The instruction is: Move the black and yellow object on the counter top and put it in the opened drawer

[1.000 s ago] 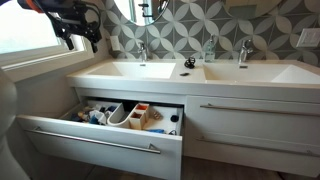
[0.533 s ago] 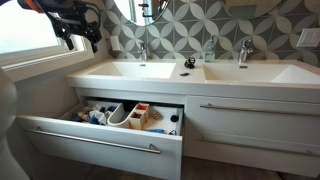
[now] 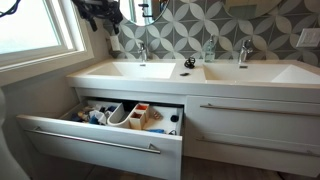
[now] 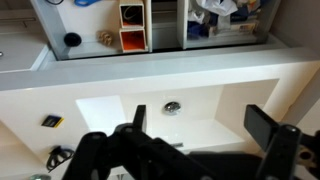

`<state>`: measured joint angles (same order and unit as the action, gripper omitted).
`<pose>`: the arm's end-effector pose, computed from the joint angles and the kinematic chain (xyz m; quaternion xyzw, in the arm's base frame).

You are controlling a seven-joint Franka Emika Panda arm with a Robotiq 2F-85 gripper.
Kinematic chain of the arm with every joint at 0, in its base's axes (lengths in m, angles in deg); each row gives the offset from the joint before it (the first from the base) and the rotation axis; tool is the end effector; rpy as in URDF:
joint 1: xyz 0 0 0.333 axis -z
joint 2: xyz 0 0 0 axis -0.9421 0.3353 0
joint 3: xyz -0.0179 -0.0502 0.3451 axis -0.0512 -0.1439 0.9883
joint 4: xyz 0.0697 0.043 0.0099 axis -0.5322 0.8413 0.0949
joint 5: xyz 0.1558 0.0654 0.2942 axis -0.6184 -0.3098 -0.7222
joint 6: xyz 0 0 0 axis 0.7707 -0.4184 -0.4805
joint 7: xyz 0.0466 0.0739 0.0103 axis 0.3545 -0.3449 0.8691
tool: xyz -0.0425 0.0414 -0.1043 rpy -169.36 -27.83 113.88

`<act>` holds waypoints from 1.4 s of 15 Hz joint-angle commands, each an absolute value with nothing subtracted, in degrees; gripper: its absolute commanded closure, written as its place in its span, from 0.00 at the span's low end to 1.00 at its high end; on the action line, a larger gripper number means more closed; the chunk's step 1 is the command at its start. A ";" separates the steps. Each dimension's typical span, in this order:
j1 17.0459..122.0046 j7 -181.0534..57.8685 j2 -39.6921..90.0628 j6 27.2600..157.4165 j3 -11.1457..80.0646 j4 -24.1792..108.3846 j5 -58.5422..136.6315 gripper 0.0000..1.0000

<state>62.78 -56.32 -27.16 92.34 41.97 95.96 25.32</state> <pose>0.3210 0.0722 0.5531 -0.9748 -0.0483 -0.2030 0.0793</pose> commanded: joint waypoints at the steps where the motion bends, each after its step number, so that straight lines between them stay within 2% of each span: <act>1: 67.73 -56.79 -22.78 88.17 40.40 87.83 30.66 0.00; 6: 73.11 -61.86 -13.21 83.60 40.11 78.22 34.70 0.00; 15: 76.56 -76.21 6.51 95.65 38.57 67.44 39.93 0.00; 21: 75.66 -82.35 16.04 96.33 34.99 61.45 42.17 0.00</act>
